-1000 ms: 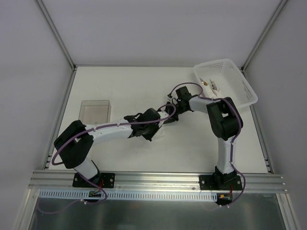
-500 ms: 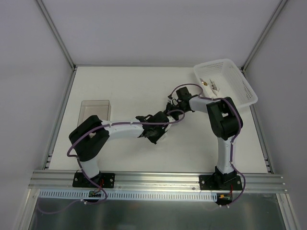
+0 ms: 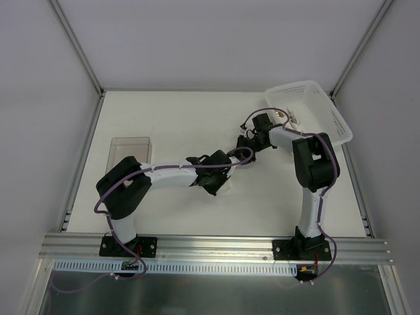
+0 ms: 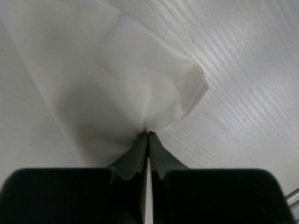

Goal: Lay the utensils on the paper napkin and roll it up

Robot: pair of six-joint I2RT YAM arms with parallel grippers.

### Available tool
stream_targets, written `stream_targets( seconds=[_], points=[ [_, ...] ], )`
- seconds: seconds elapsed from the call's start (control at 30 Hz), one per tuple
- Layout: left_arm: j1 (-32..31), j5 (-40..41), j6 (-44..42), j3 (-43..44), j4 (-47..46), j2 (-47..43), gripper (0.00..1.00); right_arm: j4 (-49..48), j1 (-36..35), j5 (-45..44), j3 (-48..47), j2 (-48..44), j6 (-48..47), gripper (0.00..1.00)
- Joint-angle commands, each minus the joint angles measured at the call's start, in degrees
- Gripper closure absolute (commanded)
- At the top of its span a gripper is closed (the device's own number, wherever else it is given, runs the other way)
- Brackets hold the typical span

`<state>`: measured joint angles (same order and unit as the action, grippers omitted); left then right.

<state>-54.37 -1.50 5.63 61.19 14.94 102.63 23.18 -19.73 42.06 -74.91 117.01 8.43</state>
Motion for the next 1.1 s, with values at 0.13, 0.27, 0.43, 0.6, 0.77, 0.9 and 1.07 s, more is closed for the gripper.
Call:
stream_targets(
  seconds=[0.13, 0.27, 0.43, 0.6, 0.77, 0.9, 1.07],
  points=[
    [0.2, -5.9, 2.0, -2.7, 3.2, 5.1, 1.0, -1.4, -1.6, 1.9, -0.5, -5.4, 0.3, 0.92],
    [0.4, -7.4, 2.0, -2.4, 3.1, 5.4, 1.0, -4.1, -2.7, 3.3, 0.4, -6.6, 2.5, 0.94],
    [0.5, -7.6, 2.4, -2.2, 3.1, 5.7, 1.0, -5.1, -4.1, 3.6, 1.4, -5.6, 3.9, 0.94],
    [1.0, -7.8, 2.5, -2.4, 3.1, 5.1, 1.0, -2.0, -4.1, 1.3, 3.3, -2.1, 2.7, 0.96],
    [1.5, -8.3, 3.0, -2.3, 3.0, 4.9, 1.0, 1.4, -4.1, -1.9, 4.3, -0.3, 0.0, 0.97],
    [1.9, -8.9, 4.0, -3.0, 2.1, 2.8, 0.94, 3.2, -4.4, -3.8, 2.9, 1.0, -1.3, 0.97],
    [4.7, -11.2, 9.0, -5.6, -1.5, -9.2, 0.71, 5.7, -4.7, -5.4, 0.3, 3.0, -2.4, 0.97]
  ],
)
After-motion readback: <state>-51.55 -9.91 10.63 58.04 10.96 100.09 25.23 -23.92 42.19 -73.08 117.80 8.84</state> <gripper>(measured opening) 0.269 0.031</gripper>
